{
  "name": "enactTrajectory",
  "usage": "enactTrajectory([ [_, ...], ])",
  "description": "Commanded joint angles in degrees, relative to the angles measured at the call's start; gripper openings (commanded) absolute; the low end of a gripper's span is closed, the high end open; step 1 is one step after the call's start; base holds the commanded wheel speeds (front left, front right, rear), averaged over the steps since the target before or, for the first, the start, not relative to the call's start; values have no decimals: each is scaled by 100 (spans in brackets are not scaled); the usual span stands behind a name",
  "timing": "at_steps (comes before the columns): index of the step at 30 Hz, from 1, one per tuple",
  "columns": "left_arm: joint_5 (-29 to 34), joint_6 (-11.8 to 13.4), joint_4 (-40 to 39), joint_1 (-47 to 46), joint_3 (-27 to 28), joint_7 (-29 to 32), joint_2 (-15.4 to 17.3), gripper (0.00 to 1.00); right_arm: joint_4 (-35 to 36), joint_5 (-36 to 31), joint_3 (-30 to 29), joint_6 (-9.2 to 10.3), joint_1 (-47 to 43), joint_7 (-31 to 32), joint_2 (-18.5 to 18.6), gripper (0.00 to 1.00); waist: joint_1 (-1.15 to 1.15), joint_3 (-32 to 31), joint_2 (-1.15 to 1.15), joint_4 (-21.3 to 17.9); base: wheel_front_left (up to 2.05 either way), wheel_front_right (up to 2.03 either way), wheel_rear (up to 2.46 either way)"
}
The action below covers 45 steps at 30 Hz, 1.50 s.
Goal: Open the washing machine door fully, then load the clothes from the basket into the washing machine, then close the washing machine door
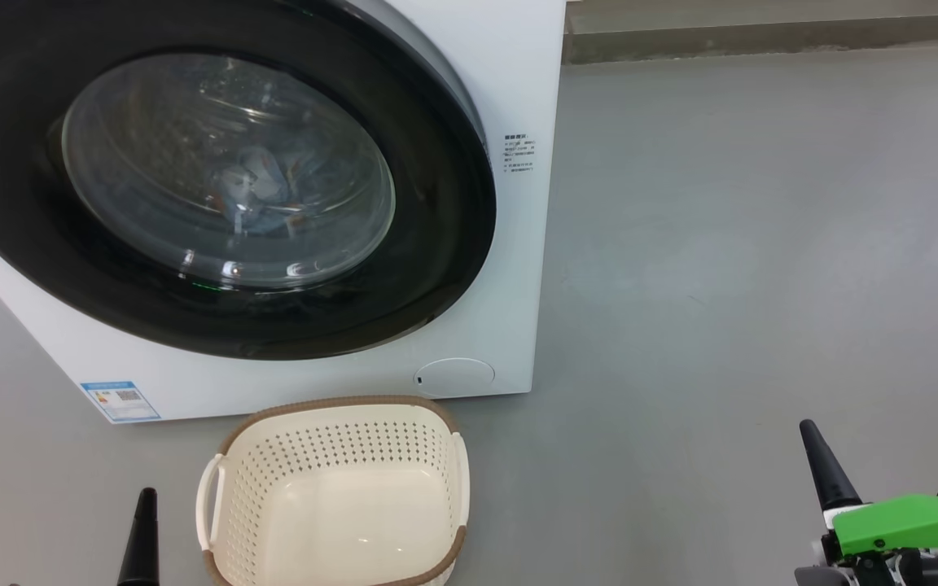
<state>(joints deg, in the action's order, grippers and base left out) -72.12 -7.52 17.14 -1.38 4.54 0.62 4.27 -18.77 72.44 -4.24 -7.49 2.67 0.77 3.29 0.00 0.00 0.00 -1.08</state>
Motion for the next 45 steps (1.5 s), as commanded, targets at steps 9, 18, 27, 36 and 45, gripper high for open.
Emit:
enactTrajectory([
  [9,-587,4,-199,-321,169,187,-3,0,257,605,-38,-3,304,174,7,0,0,1,0,29,0,0,0],
  [18,-1115,4,-224,-398,184,339,-54,0,326,1115,-113,-2,338,325,-11,0,0,1,0,59,0,0,0],
  [27,-1638,4,-249,-474,199,490,-104,0,393,1619,-188,-1,371,475,-28,0,0,2,0,88,0,0,0],
  [36,-1995,4,-265,-526,209,594,-139,0,440,1965,-239,0,394,577,-41,0,0,2,0,108,0,0,0],
  [45,-1995,4,-265,-526,209,594,-139,0,440,1964,-239,0,394,577,-41,0,0,2,0,108,0,0,0],
])
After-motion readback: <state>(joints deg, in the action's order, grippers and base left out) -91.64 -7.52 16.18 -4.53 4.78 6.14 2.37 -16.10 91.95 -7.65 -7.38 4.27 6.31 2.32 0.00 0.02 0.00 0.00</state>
